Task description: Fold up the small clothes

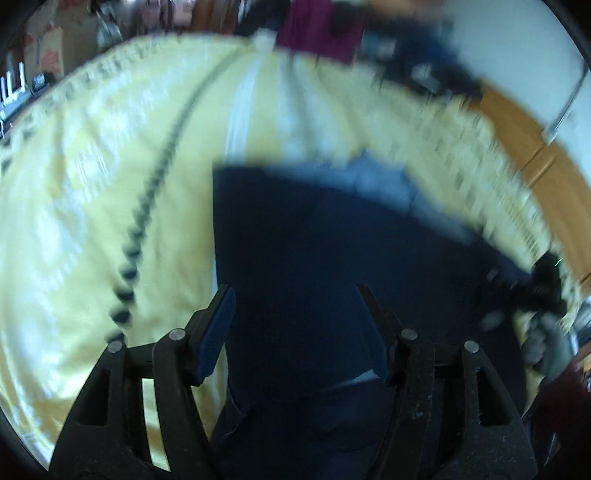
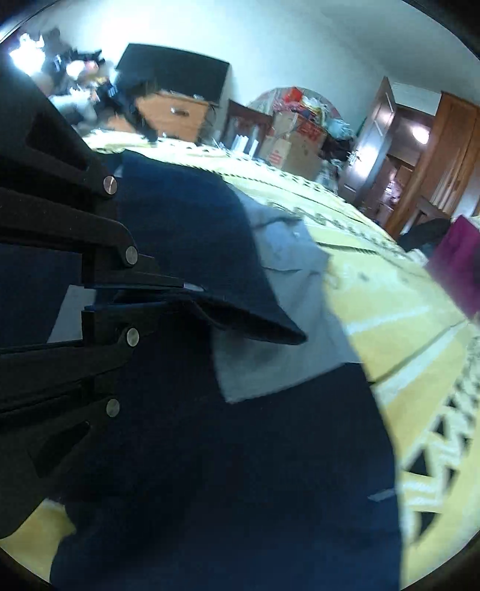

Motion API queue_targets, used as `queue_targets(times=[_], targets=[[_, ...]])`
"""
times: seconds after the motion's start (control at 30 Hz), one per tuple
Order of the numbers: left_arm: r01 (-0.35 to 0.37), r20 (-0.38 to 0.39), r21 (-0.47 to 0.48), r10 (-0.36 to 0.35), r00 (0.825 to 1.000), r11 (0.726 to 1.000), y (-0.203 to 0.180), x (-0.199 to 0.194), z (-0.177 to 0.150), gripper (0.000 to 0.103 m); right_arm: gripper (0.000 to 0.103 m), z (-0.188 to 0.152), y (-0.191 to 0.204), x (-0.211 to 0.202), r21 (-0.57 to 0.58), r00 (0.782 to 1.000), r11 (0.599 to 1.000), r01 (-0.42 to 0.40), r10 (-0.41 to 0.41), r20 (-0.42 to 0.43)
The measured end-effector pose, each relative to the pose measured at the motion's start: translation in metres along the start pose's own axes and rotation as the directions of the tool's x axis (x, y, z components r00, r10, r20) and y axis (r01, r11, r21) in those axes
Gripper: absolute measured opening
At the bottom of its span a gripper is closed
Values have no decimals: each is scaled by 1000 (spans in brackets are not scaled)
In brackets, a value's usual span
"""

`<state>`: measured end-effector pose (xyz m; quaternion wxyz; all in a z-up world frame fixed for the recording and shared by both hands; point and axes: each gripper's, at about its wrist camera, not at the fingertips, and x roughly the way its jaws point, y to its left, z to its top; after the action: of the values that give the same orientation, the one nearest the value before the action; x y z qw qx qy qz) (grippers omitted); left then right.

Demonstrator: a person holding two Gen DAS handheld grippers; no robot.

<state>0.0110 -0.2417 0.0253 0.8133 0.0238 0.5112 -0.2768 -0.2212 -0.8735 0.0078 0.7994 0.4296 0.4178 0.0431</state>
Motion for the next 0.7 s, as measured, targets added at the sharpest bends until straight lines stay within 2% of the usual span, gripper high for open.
queue_targets(times=[0.03,0.07,0.13,0.2,0.27,0.33,0.37,0.43,0.53,0.57,0.6,0.63,0.67,0.7], targets=[[-87,-45,24,88,995,996,3,11,-6,62,9,-3,-4,3,5,1000,1000,-5,5,-11],[-175,-85,55,179,980,983,12,23,-15,65,13,-5,-5,6,6,1000,1000,-4,4,-23],[-166,-58,26,167,984,986,29,17,-23,73,18,-7,-11,9,3,999,999,44,-44,-20],[-151,-44,-36,150,988,988,42,3,-23,70,15,-7,-17,0,-6,994,994,107,-107,6],[-147,34,-55,149,988,988,37,-24,-19,68,22,-7,-12,-19,-39,984,985,169,-167,54],[-112,120,-30,115,986,993,20,-46,-14,69,22,-7,2,-37,-94,975,975,201,-190,116],[-85,148,-14,86,985,996,9,-51,-11,69,22,-8,10,-43,-110,975,975,191,-175,138],[-20,148,13,18,989,1000,-12,-44,-3,72,22,-9,25,-32,-134,988,984,116,-100,121],[11,62,24,-13,998,1000,-36,5,5,72,27,-14,22,14,-119,1000,993,16,-14,13],[13,8,1,-13,1000,1000,-39,27,4,72,23,-18,9,33,-81,999,997,10,-13,-46],[-13,-57,-19,12,998,1000,-38,50,0,71,4,-21,-4,40,-53,998,999,8,-11,-62],[-46,-51,-2,46,998,999,-40,57,-2,76,0,-20,-16,37,-11,998,1000,-19,19,-57],[-58,-33,23,59,998,998,-44,55,-3,79,2,-19,-27,29,46,996,998,-43,46,-77],[-67,-37,36,68,997,997,-48,52,-4,81,10,-18,-32,14,63,997,998,-23,28,-76]])
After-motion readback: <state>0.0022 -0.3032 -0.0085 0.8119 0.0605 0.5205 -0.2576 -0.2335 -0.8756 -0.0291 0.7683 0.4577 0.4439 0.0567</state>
